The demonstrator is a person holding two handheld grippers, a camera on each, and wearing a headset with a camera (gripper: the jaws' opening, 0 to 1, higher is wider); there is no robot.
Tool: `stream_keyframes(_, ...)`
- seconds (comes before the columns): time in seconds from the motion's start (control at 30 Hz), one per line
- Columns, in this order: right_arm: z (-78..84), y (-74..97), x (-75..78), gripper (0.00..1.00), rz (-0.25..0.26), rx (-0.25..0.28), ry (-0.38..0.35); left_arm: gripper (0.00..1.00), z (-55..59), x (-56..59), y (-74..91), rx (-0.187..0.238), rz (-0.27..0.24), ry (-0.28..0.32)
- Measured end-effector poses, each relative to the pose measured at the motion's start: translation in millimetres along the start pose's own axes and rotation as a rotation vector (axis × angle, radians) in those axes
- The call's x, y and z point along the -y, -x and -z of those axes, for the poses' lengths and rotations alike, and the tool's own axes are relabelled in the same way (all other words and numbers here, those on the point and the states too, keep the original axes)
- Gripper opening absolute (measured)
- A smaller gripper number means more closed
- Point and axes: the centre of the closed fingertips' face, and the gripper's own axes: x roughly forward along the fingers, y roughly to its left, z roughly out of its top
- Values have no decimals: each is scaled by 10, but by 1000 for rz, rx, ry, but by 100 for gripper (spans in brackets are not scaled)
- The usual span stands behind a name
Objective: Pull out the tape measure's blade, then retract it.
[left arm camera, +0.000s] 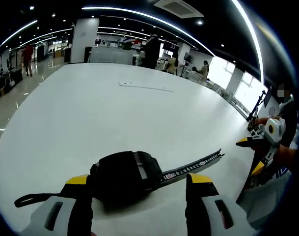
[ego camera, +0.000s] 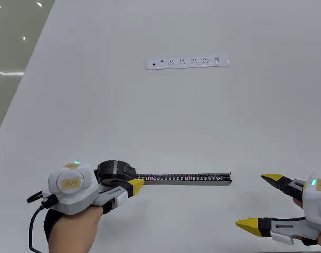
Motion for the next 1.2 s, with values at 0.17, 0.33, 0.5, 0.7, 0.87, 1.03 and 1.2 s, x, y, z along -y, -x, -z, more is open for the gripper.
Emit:
stream_keyframes(0.17, 5, -42, 12, 77, -5, 6, 3, 74, 6, -11, -25, 8, -27, -6)
stream_keyframes(0.33, -27, -84, 17, 71, -12, 16, 7, 72, -9, -45, -36, 28, -50, 38)
stream_keyframes(0.5, -28, -138, 37, 71, -19, 16, 14, 71, -20, -70, -52, 46, -91, 62)
stream_keyframes(0.7, -44, -184, 54, 66, -35, 17, 15, 71, -18, -84, -69, 34, -119, 86)
stream_keyframes(0.87, -86, -223, 77, 65, -35, 28, 25, 70, -12, -102, -88, 33, -148, 90)
stream_keyframes(1.03, -65, -275, 95, 65, -46, 19, 32, 68, 12, -143, -96, 26, -169, 90)
stream_keyframes(1.2, -88, -302, 114, 65, -50, 18, 37, 66, 33, -161, -92, 11, -173, 107)
